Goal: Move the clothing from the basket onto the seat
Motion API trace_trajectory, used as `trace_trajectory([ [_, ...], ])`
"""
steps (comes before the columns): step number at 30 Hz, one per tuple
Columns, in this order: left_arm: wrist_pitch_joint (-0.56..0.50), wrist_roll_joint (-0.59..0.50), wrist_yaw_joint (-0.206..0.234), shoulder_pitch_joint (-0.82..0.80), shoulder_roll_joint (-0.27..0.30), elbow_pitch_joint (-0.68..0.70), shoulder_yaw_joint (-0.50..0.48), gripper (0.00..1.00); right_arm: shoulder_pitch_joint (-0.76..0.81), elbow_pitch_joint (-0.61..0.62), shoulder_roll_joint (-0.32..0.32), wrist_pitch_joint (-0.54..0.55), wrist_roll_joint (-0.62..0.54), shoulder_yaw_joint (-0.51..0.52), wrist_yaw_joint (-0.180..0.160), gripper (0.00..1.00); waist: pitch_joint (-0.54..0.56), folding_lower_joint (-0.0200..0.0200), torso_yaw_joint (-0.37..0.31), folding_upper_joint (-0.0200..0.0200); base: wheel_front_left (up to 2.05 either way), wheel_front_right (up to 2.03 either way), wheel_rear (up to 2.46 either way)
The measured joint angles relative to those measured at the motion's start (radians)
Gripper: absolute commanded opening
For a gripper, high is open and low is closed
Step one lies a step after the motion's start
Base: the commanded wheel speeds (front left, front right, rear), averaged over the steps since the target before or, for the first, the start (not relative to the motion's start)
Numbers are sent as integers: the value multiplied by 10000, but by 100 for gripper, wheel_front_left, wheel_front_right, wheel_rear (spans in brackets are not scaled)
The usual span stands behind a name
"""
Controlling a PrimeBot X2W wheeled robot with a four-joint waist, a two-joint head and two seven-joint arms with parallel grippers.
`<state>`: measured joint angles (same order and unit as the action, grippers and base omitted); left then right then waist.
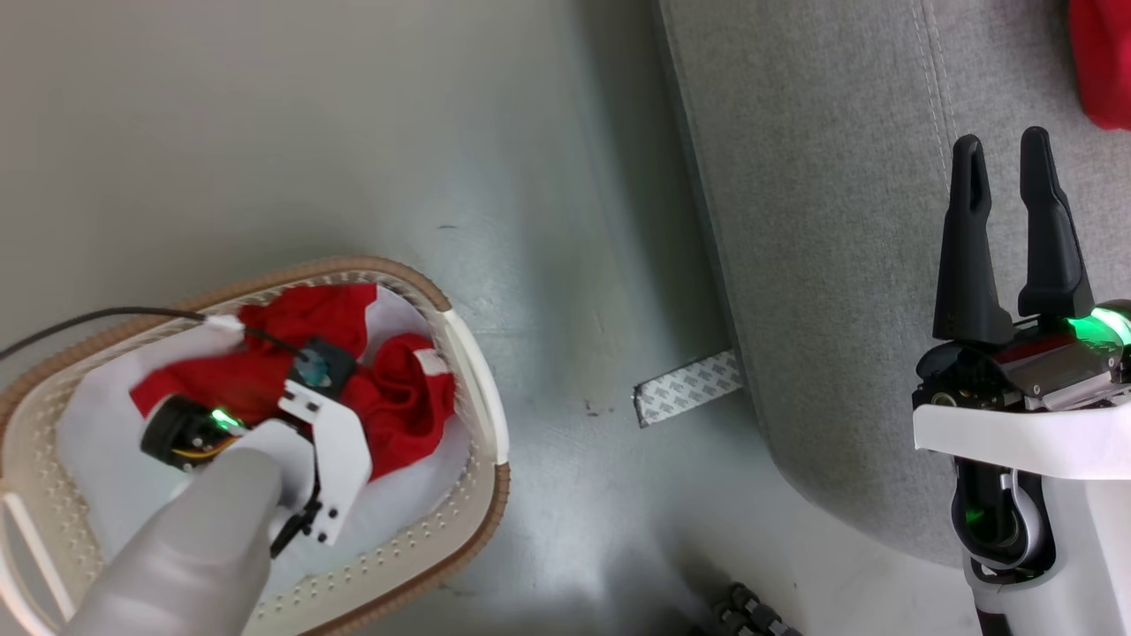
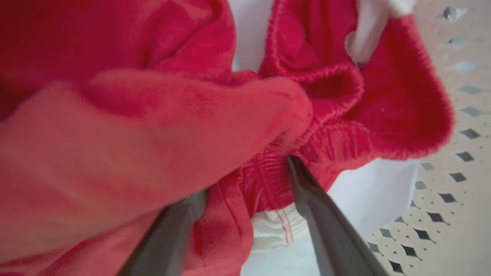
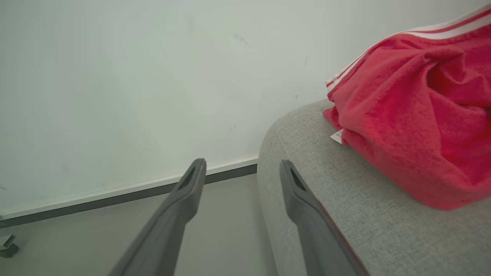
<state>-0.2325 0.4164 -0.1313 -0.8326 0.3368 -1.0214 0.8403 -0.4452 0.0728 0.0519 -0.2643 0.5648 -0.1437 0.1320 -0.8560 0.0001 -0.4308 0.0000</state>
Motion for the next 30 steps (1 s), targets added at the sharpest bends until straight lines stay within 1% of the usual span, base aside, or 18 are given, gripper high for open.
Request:
trace_trajectory([
  [4,-443,167,0,-110,-36,-146,516,100,17,13,-2,0,63,-50,0,100,-187,0,-137,0,0,0,0],
  [7,-476,391,-2,-198,-19,-203,740,100,8,8,0,0,65,-98,0,100,-190,-1,-116,0,0,0,0],
  [8,-476,431,-2,-210,-4,-197,857,88,-9,-6,-2,0,52,-117,0,100,-187,0,-114,0,0,0,0],
  [9,-470,464,0,-220,17,-173,995,43,-28,-13,-2,0,15,-125,0,100,-176,0,-109,0,0,0,0],
  [10,-385,541,0,-218,52,-138,1091,0,-47,-17,-2,0,-12,-128,0,100,-162,0,-100,0,0,0,0],
  [14,-40,932,-2,-193,157,-52,1442,0,-85,-128,-6,0,-265,-167,0,100,-10,0,-58,0,0,0,0],
  [17,194,1214,-2,-83,71,12,1714,0,-84,-213,-8,0,-368,-92,0,100,251,0,8,0,0,0,0],
  [24,1290,2113,-2,393,-560,59,2102,0,-33,-466,-13,0,-1014,42,0,100,1414,-1,342,0,0,0,0],
  [30,2708,2949,-2,1169,-1319,-186,1937,0,330,-922,-21,-2,-1450,-36,-2,100,2911,-1,763,0,0,0,0],
])
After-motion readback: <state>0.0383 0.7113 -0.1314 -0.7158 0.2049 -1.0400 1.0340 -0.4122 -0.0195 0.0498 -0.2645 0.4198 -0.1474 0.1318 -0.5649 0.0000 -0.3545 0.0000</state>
